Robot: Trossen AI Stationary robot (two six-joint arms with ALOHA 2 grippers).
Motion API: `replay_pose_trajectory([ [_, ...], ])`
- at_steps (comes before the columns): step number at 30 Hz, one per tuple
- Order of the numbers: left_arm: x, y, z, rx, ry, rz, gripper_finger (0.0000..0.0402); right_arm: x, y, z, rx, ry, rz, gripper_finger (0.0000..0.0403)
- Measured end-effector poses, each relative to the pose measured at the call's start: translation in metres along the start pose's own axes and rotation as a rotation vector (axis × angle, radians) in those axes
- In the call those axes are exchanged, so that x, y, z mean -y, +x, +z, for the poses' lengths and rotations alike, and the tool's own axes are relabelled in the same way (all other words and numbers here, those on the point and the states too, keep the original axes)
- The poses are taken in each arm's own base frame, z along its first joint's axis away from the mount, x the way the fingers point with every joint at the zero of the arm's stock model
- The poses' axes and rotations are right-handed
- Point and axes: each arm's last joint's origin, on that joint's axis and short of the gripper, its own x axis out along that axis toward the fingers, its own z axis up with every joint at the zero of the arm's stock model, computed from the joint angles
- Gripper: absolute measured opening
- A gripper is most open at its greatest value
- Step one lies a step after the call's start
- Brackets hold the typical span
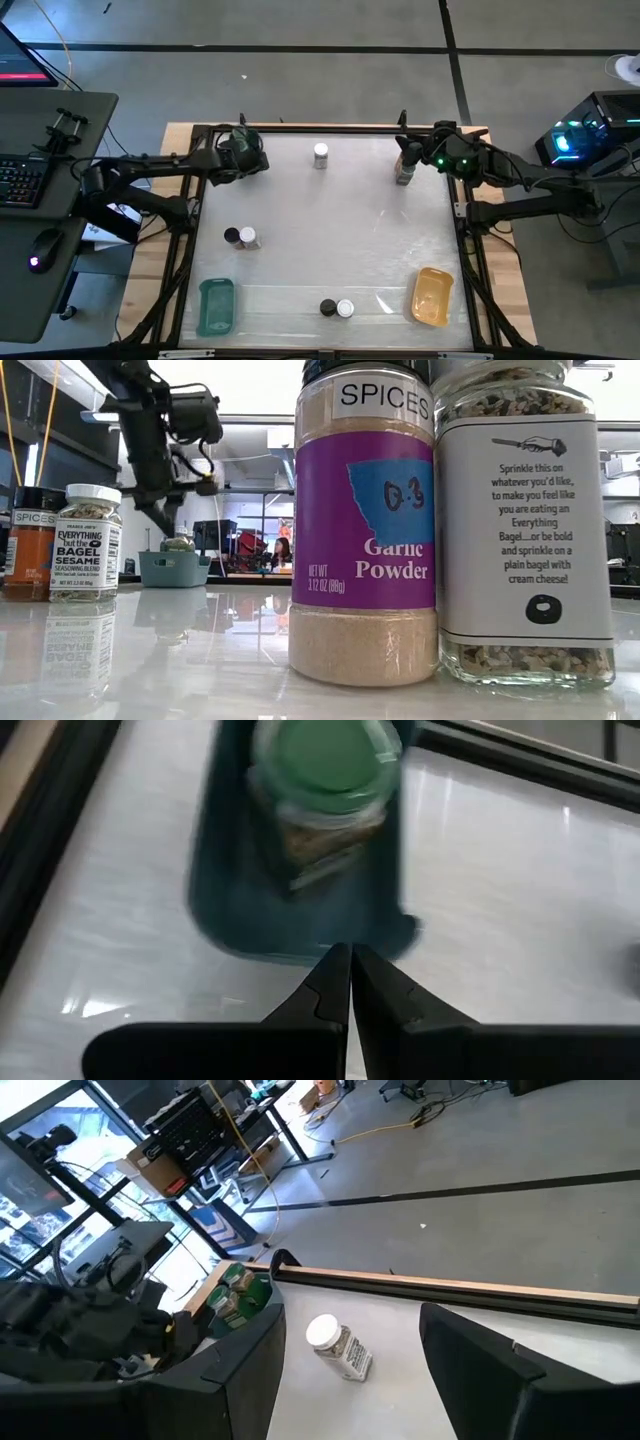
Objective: Sort spices by type
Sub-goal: Put the left green seasoning bottle into the blue bin
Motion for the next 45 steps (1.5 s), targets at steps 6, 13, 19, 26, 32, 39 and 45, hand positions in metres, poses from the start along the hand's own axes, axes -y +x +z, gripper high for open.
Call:
replay_pose_trajectory([
  [6, -0.004, 0.007, 0.000, 0.033, -0.028, 0.020, 0.0000, 0.001, 0.001, 0.001, 0.005, 0.004, -0.008, 0.0227],
  [13, 0.008, 0.009, -0.001, 0.001, -0.075, -0.116, 0.0000, 0.001, 0.001, 0.001, 0.003, 0.003, -0.006, 0.0227],
  [19, 0.005, 0.017, 0.002, 0.040, -0.083, -0.053, 0.0000, 0.001, 0.001, 0.001, -0.007, 0.003, 0.005, 0.0227],
  [26, 0.006, 0.026, 0.004, 0.039, -0.060, -0.023, 0.0000, 0.001, 0.001, 0.001, -0.012, 0.003, 0.009, 0.0227],
  [32, 0.004, 0.030, 0.009, 0.047, -0.047, -0.006, 0.0000, 0.001, 0.001, 0.001, -0.012, 0.004, 0.010, 0.0227],
  [39, 0.000, 0.035, 0.018, 0.056, -0.037, 0.022, 0.0000, 0.001, 0.001, 0.001, -0.012, 0.004, 0.010, 0.0227],
  [45, 0.000, 0.039, 0.025, 0.073, -0.001, 0.018, 0.0000, 0.001, 0.001, 0.001, -0.011, 0.004, 0.009, 0.0227],
])
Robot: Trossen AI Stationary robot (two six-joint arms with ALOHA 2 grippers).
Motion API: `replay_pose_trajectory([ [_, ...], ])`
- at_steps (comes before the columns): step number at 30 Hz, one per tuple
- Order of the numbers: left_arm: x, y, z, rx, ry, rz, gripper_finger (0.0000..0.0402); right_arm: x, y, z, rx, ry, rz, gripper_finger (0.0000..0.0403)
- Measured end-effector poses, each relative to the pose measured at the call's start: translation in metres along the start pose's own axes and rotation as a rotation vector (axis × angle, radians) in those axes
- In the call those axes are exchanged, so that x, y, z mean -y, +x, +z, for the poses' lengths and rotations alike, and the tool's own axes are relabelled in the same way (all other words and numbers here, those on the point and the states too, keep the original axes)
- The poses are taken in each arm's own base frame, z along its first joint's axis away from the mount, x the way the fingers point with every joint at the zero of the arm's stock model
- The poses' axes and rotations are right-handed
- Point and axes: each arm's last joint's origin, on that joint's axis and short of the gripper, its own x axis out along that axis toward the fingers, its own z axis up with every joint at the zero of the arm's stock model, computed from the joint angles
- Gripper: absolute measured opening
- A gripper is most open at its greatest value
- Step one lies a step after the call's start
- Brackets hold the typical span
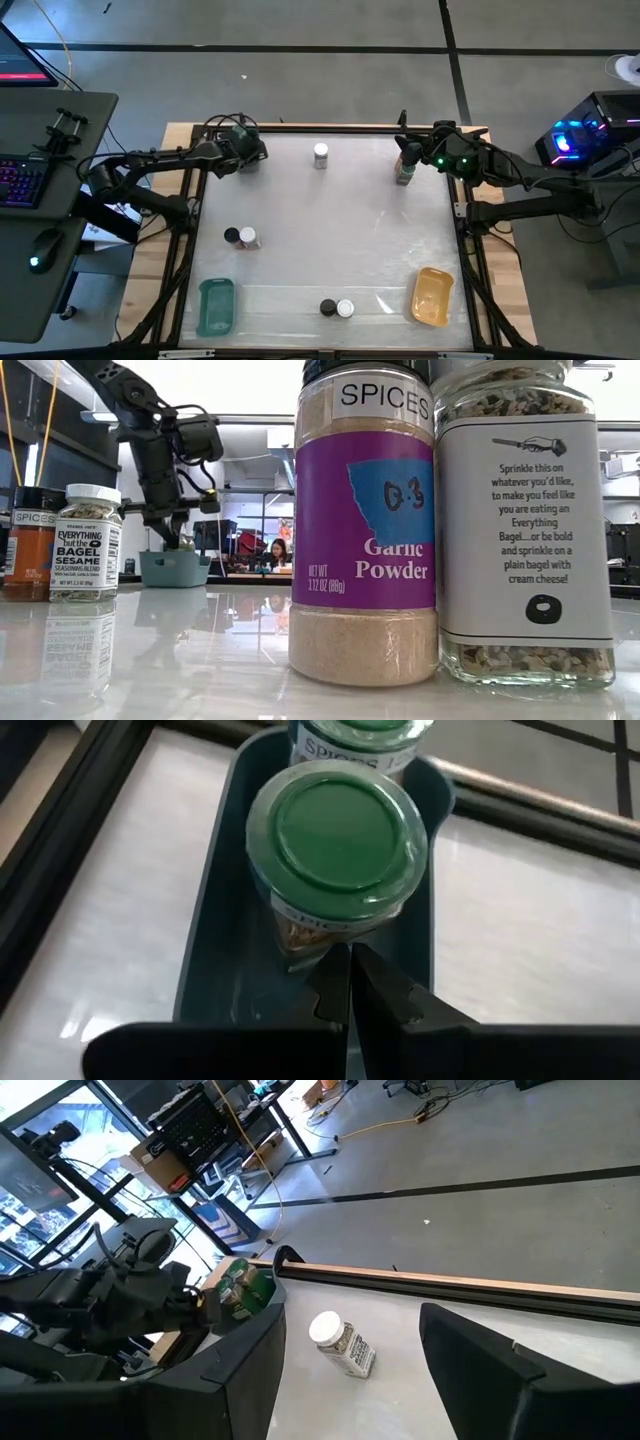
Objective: Sort spices by type
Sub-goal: Put the left green seasoning bottle into the blue bin, then put the green seasoning bottle into the blue bin
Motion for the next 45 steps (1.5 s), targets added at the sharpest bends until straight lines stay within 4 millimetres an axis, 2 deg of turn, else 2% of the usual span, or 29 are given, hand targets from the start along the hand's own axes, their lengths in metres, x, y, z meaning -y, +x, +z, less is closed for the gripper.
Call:
replay_pose_trajectory([
  [11, -0.001, 0.005, 0.008, -0.006, 0.118, -0.019, 0.0000, 0.000, 0.000, 0.000, 0.000, 0.000, 0.000, 0.0227],
  [18, 0.004, 0.000, 0.001, -0.076, 0.118, -0.082, 0.0000, 0.000, 0.000, 0.000, 0.000, 0.000, 0.000, 0.0227],
  [24, 0.004, -0.014, 0.001, -0.086, 0.110, -0.152, 0.0000, 0.000, 0.000, 0.000, 0.000, 0.001, 0.000, 0.0227],
  [29, 0.006, -0.043, 0.022, -0.028, 0.087, -0.251, 0.0000, 0.000, 0.000, 0.000, 0.000, 0.002, 0.000, 0.0227],
  [33, 0.026, -0.073, 0.051, 0.027, 0.198, -0.443, 0.0000, 0.000, 0.000, 0.000, 0.000, 0.003, 0.000, 0.0227],
  [37, 0.060, -0.098, 0.072, 0.058, 0.352, -0.644, 0.0000, -0.001, 0.000, 0.001, 0.014, 0.012, 0.013, 0.0227],
  [41, 0.096, -0.107, 0.075, 0.044, 0.525, -0.759, 0.0001, -0.003, 0.000, 0.004, 0.031, 0.017, 0.030, 0.0227],
  [45, 0.123, -0.105, 0.072, -0.016, 0.626, -0.862, 0.0002, 0.004, 0.000, -0.004, -0.041, 0.007, -0.034, 0.0227],
])
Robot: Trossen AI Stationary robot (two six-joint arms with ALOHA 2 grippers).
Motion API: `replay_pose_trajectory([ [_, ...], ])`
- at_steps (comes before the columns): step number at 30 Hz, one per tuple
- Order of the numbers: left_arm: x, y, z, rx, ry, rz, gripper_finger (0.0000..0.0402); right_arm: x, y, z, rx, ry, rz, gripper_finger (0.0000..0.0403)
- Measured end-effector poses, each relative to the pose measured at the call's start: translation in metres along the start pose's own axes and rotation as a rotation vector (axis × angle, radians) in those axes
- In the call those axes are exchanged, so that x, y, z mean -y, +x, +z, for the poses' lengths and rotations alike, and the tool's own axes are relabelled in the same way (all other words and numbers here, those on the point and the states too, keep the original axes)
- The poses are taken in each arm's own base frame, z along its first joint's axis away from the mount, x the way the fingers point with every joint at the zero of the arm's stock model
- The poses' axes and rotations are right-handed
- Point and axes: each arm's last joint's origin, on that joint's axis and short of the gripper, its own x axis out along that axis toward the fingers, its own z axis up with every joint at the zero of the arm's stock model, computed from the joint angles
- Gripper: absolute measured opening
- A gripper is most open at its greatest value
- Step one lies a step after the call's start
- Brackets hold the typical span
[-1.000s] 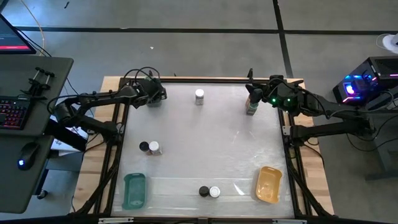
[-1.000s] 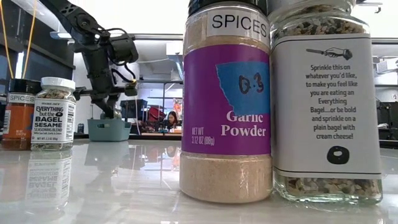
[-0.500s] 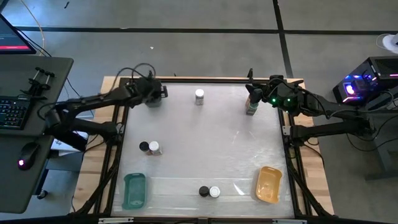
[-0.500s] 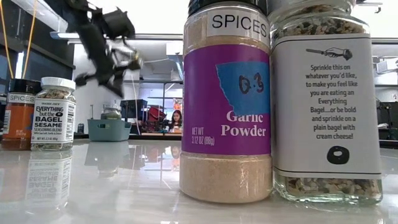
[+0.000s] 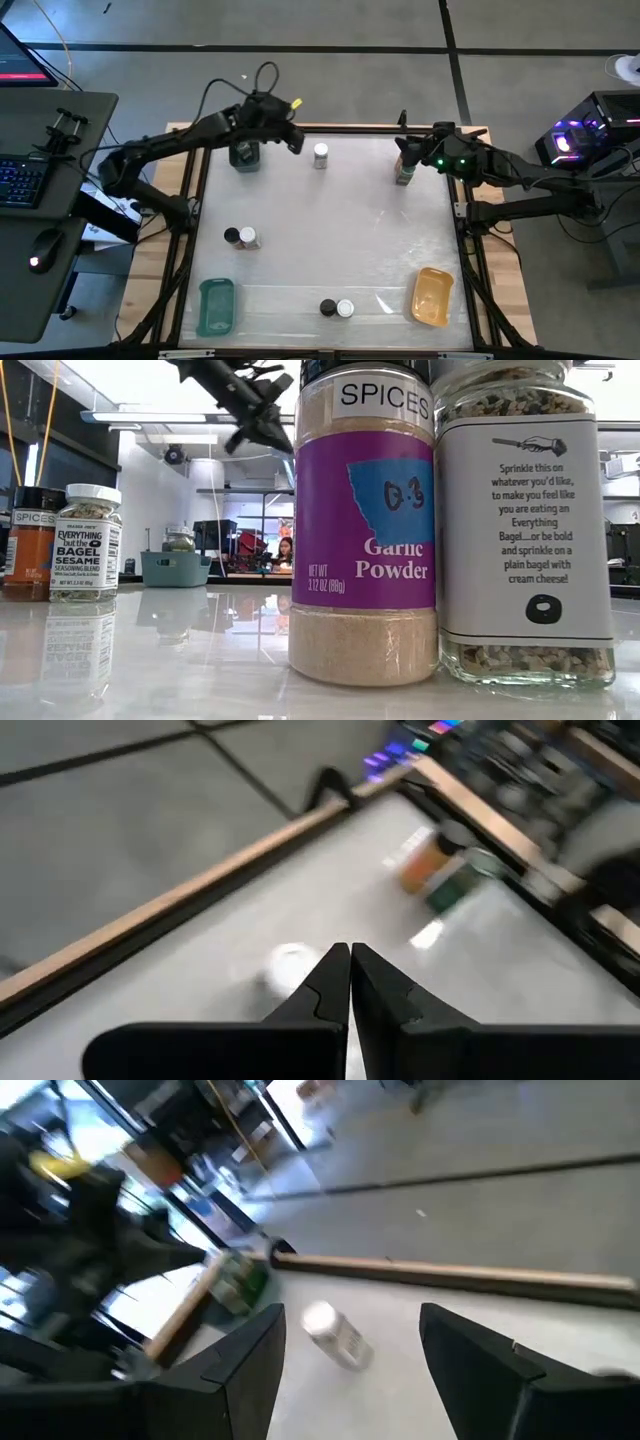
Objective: Sort spices by type
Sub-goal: Put the green seasoning bottle into the blue bin
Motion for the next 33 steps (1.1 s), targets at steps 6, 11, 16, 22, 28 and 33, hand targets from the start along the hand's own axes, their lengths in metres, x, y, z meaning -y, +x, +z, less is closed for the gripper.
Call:
replay_pose_trajectory([
  [6, 0.015, 0.019, 0.003, -0.097, 0.047, -0.106, 0.0044, 0.017, 0.001, -0.018, -0.222, 0.041, -0.134, 0.0227],
  [11, 0.018, 0.015, 0.008, -0.087, 0.111, -0.076, 0.0111, 0.025, 0.011, -0.030, -0.339, 0.047, -0.260, 0.0227],
  [16, 0.017, 0.009, 0.016, -0.076, 0.087, -0.076, 0.0173, 0.034, 0.024, -0.036, -0.420, 0.014, -0.388, 0.0227],
  [22, 0.019, 0.007, 0.011, -0.139, 0.091, -0.073, 0.0221, 0.045, 0.048, -0.044, -0.513, -0.064, -0.538, 0.0227],
  [28, 0.020, 0.006, 0.005, -0.196, 0.084, -0.062, 0.0233, 0.055, 0.073, -0.049, -0.551, -0.050, -0.639, 0.0227],
  [33, 0.023, 0.006, 0.003, -0.204, 0.075, -0.066, 0.0233, 0.060, 0.083, -0.053, -0.568, -0.053, -0.688, 0.0227],
])
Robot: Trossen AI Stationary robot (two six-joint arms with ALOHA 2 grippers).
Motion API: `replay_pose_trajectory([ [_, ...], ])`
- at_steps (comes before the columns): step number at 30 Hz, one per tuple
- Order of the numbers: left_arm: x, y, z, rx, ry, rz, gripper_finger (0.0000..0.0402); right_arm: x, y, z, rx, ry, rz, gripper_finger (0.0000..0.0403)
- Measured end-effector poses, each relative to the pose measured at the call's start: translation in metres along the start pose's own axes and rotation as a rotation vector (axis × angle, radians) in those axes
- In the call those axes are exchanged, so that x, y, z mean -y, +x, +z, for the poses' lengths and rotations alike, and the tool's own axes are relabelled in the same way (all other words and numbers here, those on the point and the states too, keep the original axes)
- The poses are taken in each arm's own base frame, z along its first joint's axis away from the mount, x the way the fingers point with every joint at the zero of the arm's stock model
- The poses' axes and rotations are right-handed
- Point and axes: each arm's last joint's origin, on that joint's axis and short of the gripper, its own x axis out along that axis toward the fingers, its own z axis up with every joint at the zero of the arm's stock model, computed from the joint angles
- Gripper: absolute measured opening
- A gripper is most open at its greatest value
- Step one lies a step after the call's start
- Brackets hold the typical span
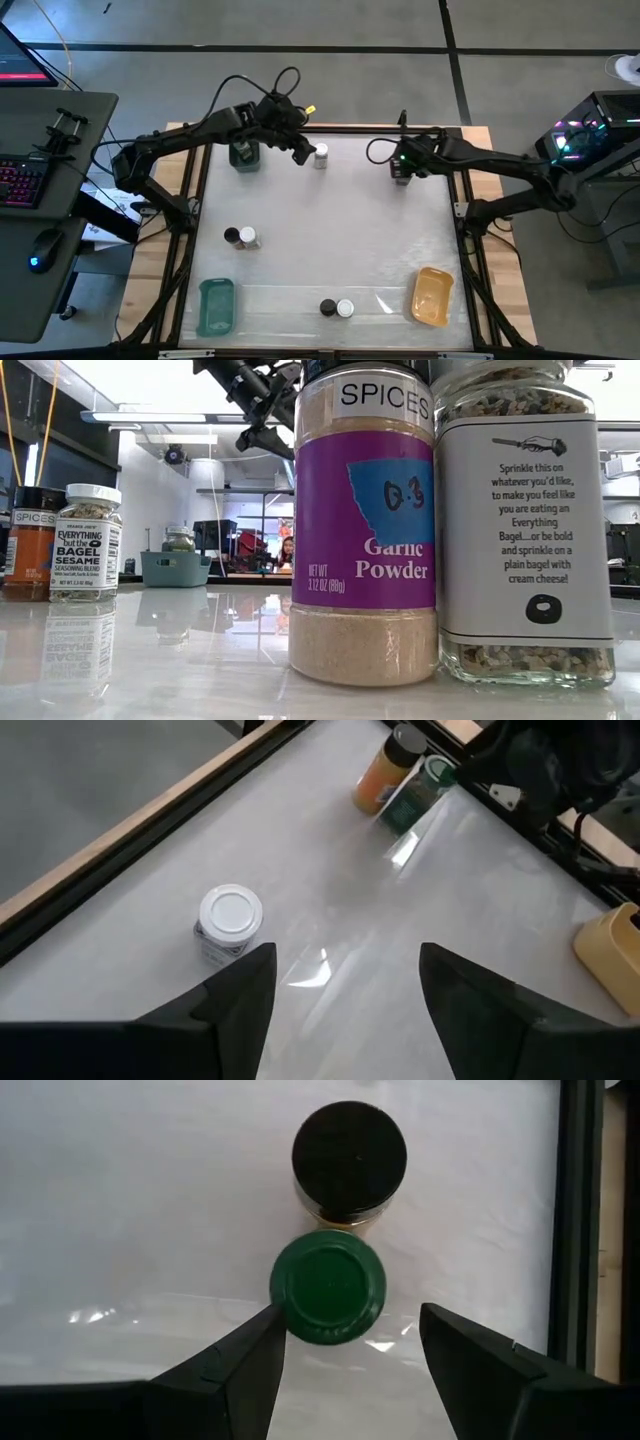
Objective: Sort spices by type
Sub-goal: Put the green seasoning bottle into the blue bin
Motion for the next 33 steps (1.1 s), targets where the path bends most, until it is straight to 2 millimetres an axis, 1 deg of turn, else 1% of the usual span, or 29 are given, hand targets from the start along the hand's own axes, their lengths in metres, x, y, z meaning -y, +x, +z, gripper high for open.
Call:
replay_pose_trajectory([
  [10, 0.005, 0.000, -0.001, 0.008, 0.010, -0.003, 0.0233, -0.005, 0.002, 0.006, 0.060, 0.035, 0.028, 0.0227],
  [15, 0.005, 0.000, 0.000, 0.014, 0.011, -0.005, 0.0233, -0.006, 0.012, 0.009, 0.015, 0.040, -0.001, 0.0227],
  [21, 0.005, 0.000, 0.000, 0.014, 0.011, -0.005, 0.0233, -0.013, 0.026, 0.011, -0.001, 0.027, -0.035, 0.0227],
  [25, 0.005, 0.000, 0.000, 0.013, 0.011, -0.004, 0.0233, -0.015, 0.030, 0.011, -0.008, 0.005, -0.053, 0.0227],
  [33, 0.004, 0.000, 0.000, 0.012, 0.022, -0.001, 0.0233, -0.015, 0.030, 0.010, -0.025, 0.002, -0.053, 0.0227],
])
